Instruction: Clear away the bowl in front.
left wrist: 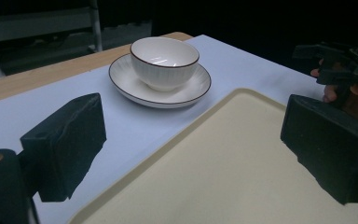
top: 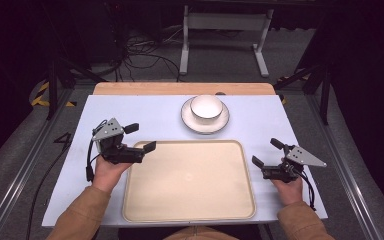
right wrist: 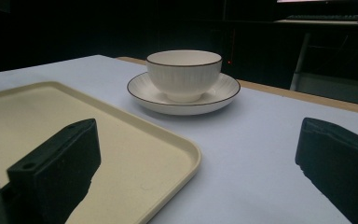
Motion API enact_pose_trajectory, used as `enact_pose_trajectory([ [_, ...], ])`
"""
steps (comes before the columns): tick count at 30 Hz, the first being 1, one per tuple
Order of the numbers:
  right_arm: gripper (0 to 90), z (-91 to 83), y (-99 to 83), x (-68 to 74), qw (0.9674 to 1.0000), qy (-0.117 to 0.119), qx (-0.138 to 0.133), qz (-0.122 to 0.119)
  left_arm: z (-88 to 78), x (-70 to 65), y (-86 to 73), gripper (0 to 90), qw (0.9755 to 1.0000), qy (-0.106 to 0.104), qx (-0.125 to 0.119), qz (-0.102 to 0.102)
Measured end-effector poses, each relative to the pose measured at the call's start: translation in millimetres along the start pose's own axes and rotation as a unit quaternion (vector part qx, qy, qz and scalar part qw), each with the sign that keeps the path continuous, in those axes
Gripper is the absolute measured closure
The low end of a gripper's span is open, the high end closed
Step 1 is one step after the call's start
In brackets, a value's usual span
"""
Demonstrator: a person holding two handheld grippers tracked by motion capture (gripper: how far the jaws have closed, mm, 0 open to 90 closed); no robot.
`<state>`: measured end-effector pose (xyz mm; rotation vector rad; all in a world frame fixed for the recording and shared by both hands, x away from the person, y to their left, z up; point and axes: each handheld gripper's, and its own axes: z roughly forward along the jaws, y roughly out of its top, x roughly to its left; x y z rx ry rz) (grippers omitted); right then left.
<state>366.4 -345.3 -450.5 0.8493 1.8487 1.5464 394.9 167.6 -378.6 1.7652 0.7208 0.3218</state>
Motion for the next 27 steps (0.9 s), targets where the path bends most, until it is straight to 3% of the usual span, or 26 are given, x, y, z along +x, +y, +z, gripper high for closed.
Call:
enact_pose_trajectory([
  [11, 0.3, -0.2, -0.7, -1.1, 1.0, -0.004, -0.003, 0.004, 31.8, 3.3, 22.4, 6.2, 0.9999, -0.011, 0.005, 0.006],
  [23, 0.3, -0.3, -1.0, -1.3, 1.0, -0.002, -0.007, 0.006, 58.8, 14.5, 32.1, 4.7, 0.9999, -0.005, 0.009, -0.006],
  [27, 0.3, 0.0, -1.3, -1.6, 1.0, -0.001, -0.005, 0.009, 63.9, 15.9, 35.2, 4.5, 0.9998, -0.018, -0.001, -0.005],
])
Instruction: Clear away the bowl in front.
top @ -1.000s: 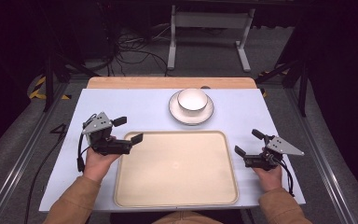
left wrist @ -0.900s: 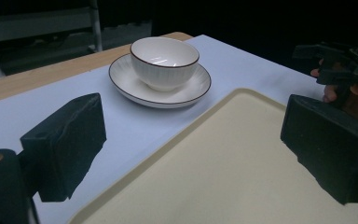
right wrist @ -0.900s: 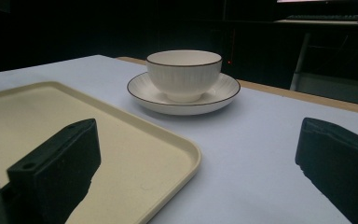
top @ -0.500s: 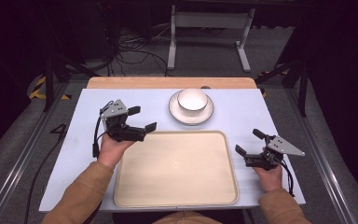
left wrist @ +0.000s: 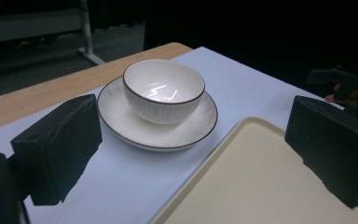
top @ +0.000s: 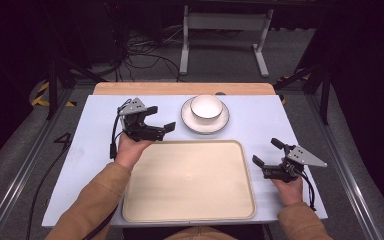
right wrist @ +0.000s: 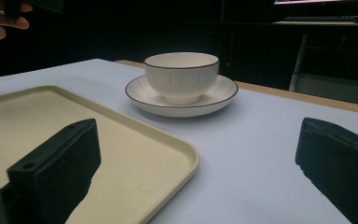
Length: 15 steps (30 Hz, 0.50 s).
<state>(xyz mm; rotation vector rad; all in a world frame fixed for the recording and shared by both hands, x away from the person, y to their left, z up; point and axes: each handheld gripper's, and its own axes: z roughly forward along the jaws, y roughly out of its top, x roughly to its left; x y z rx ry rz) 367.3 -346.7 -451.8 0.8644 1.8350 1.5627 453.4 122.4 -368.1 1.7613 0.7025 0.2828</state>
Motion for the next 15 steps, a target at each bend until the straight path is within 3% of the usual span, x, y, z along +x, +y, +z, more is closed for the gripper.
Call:
enact_pose_trajectory([
  [7, 0.3, -0.4, -0.1, -0.1, 1.0, -0.002, -0.001, 0.001, 11.6, 5.1, 7.5, 4.3, 1.0, -0.002, -0.002, -0.006],
  [15, 0.3, -1.0, -0.3, -0.6, 1.0, -0.006, -0.004, 0.002, 27.8, 10.1, 15.3, 4.4, 0.9999, 0.011, 0.013, 0.003],
])
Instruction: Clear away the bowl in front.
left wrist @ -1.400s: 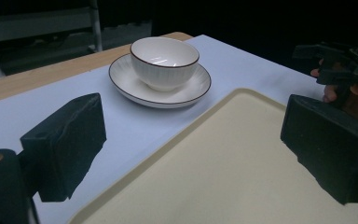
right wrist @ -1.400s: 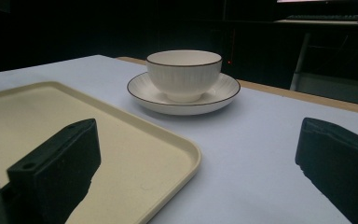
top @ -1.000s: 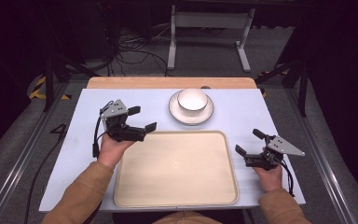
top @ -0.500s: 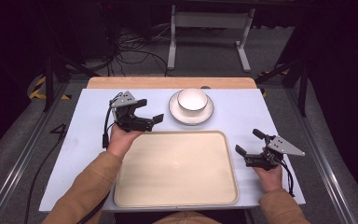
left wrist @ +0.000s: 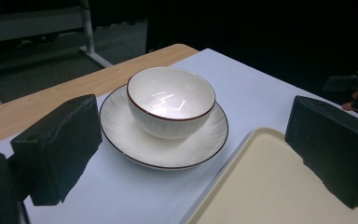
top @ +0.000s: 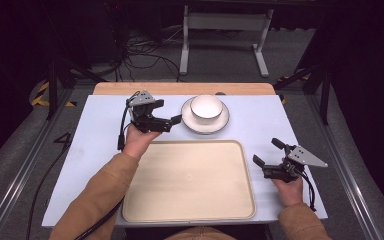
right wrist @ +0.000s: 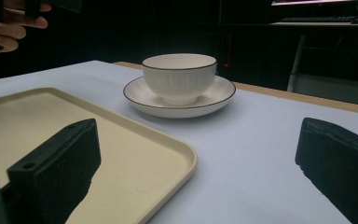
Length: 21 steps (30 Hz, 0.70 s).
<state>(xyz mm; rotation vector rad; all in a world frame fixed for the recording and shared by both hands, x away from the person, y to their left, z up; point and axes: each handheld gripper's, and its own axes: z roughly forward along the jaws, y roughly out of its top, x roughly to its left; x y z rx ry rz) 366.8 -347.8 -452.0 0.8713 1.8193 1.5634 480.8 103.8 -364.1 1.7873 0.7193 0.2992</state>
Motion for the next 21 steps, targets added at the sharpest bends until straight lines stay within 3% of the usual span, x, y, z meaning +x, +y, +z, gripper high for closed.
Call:
enact_pose_trajectory([
  [8, 0.3, -0.3, -0.3, -0.7, 1.0, -0.001, -0.002, 0.002, 14.7, 7.9, 6.2, 4.4, 0.9999, 0.012, 0.001, 0.011],
  [21, 0.6, 0.0, -0.7, -1.1, 1.0, 0.004, -0.003, 0.008, 33.8, 16.7, 10.2, 4.7, 0.9998, 0.021, 0.001, -0.005],
])
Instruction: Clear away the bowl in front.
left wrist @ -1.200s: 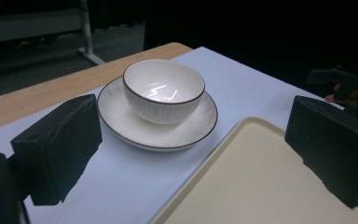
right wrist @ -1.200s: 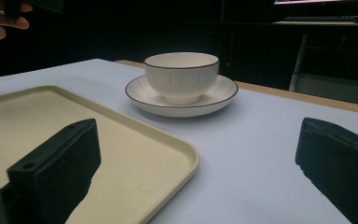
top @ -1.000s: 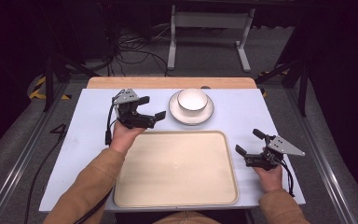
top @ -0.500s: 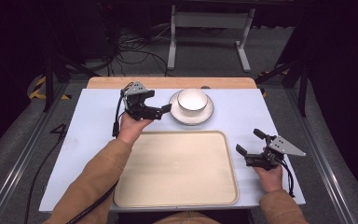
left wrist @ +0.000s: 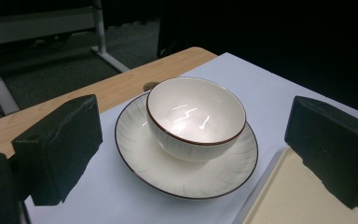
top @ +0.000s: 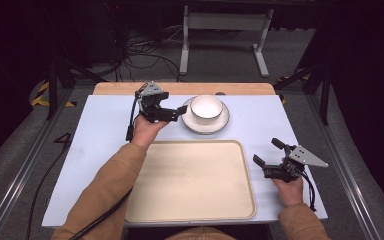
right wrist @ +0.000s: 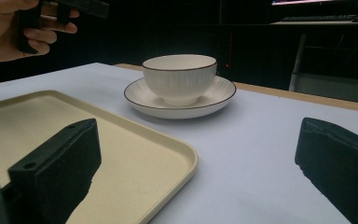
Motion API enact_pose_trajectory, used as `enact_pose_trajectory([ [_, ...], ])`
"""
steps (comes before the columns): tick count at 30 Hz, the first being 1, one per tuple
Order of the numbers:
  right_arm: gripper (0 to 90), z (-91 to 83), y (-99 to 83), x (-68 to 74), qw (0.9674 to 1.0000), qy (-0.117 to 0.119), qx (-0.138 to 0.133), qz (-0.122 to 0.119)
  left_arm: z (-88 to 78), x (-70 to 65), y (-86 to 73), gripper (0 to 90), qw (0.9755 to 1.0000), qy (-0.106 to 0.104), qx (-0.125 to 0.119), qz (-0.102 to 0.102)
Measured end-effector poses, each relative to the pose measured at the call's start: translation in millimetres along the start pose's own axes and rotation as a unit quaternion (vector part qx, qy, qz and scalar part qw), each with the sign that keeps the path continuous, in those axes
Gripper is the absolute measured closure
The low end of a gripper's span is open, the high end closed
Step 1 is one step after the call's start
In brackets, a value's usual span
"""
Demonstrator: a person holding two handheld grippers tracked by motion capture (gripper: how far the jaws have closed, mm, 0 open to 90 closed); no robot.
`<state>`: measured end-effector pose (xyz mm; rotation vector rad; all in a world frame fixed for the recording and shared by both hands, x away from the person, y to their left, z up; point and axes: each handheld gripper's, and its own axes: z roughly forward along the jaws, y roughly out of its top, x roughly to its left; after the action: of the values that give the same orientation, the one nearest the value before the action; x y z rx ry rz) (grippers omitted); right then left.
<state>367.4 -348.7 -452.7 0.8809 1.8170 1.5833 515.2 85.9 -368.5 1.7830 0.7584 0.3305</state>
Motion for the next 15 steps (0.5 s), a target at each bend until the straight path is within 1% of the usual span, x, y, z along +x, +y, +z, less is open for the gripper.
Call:
enact_pose_trajectory([
  [3, 0.6, -0.1, 0.0, -0.2, 1.0, 0.001, 0.0, 0.0, 3.9, 1.0, 1.0, 4.8, 1.0, 0.005, 0.001, -0.002],
  [4, 0.6, -0.1, -0.1, -0.3, 1.0, 0.001, 0.0, 0.0, 5.7, 1.8, 1.8, 5.3, 0.9999, 0.008, -0.004, -0.005],
  [5, 0.6, -0.1, -0.1, -0.3, 1.0, 0.001, 0.0, 0.0, 5.7, 1.8, 1.8, 5.7, 0.9999, 0.008, -0.004, -0.005],
  [6, 0.6, 0.0, -0.1, -0.3, 1.0, 0.002, -0.001, 0.001, 7.2, 2.8, 2.9, 5.9, 0.9999, 0.009, -0.01, -0.007],
  [8, 0.6, 0.0, -0.1, -0.4, 1.0, 0.002, -0.001, 0.001, 8.3, 2.7, 3.5, 5.9, 0.9999, 0.01, -0.01, -0.01],
  [9, 0.6, 0.0, -0.2, -0.4, 1.0, 0.003, -0.001, 0.001, 9.5, 3.1, 4.2, 5.9, 0.9999, 0.011, -0.01, -0.008],
  [10, 0.6, -0.1, -0.2, -0.4, 1.0, 0.003, -0.001, 0.001, 10.6, 2.7, 4.6, 5.9, 0.9999, 0.01, -0.009, -0.01],
  [13, 0.6, -0.2, -0.3, -0.4, 1.0, 0.002, -0.002, 0.002, 17.1, 1.9, 7.0, 5.6, 0.9999, 0.014, 0.002, -0.009],
  [15, 0.6, -0.2, -0.3, -0.5, 1.0, 0.002, -0.002, 0.003, 21.3, 2.3, 8.5, 5.7, 0.9997, 0.015, 0.015, -0.015],
])
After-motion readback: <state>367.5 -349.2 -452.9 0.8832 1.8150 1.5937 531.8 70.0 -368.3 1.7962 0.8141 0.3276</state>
